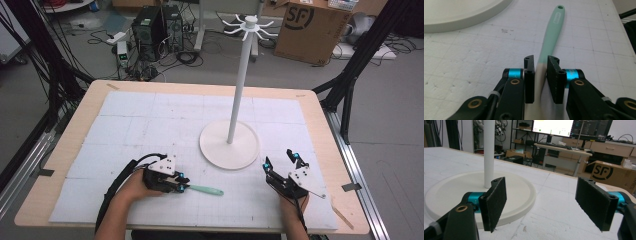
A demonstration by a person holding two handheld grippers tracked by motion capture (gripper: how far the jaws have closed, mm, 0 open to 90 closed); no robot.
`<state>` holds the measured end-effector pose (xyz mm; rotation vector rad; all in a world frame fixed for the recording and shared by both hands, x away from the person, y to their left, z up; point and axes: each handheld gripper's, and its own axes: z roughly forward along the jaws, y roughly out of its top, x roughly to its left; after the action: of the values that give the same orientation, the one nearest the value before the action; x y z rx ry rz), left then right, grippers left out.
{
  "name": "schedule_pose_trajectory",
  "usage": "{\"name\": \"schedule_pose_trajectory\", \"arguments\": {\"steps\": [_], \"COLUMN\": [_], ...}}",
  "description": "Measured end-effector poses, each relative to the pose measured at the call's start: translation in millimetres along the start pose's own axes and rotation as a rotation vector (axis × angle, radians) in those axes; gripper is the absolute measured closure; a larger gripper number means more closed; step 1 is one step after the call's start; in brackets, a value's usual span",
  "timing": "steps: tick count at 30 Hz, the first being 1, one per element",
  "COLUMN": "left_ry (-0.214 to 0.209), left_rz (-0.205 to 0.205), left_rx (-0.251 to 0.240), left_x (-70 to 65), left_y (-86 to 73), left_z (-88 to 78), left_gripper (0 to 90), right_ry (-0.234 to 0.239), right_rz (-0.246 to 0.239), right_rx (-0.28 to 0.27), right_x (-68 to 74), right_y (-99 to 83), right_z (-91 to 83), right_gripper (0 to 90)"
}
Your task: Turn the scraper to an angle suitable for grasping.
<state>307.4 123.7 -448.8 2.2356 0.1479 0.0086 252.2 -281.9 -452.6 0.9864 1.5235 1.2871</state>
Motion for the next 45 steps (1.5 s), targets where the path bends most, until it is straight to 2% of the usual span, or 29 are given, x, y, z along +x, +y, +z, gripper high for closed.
{"name": "schedule_pose_trajectory", "arguments": {"steps": [5, 11, 18, 22, 26, 31, 38, 41, 45], "left_ry": [-0.009, 0.025, 0.061, 0.118, 0.132, 0.171, 0.236, 0.27, 0.312], "left_rz": [-0.022, -0.026, -0.095, -0.126, -0.153, -0.176, -0.241, -0.282, -0.309], "left_rx": [-0.006, 0.008, 0.0, -0.015, -0.026, -0.055, -0.071, -0.076, -0.064], "left_x": [-0.2, -4.7, -9.0, -14.0, -17.6, -24.9, -33.9, -38.2, -43.6], "left_y": [0.4, 1.8, 0.1, -1.4, -2.7, -2.8, -1.1, 0.7, 2.6], "left_z": [0.2, 0.1, -1.4, -2.2, -4.0, -4.9, -2.4, 0.5, 4.6], "left_gripper": [78.9, 80.0, 80.6, 80.6, 80.6, 80.6, 80.7, 80.6, 80.6], "right_ry": [0.0, 0.0, 0.0, 0.0, -0.001, -0.001, 0.0, 0.0, 0.0], "right_rz": [0.0, 0.0, 0.0, 0.0, -0.001, 0.0, 0.0, -0.001, -0.001], "right_rx": [0.0, 0.0, 0.001, 0.0, 0.0, 0.001, 0.001, 0.001, 0.0], "right_x": [0.1, 0.0, 0.0, 0.0, 0.1, 0.0, 0.0, 0.0, 0.0], "right_y": [0.0, 0.0, 0.0, 0.0, 0.0, 0.0, 0.0, 0.0, 0.0], "right_z": [0.0, -0.1, -0.1, 0.0, -0.1, -0.1, -0.1, -0.2, -0.2], "right_gripper": [24.7, 24.7, 24.7, 24.7, 24.7, 24.7, 24.7, 24.7, 24.7]}}
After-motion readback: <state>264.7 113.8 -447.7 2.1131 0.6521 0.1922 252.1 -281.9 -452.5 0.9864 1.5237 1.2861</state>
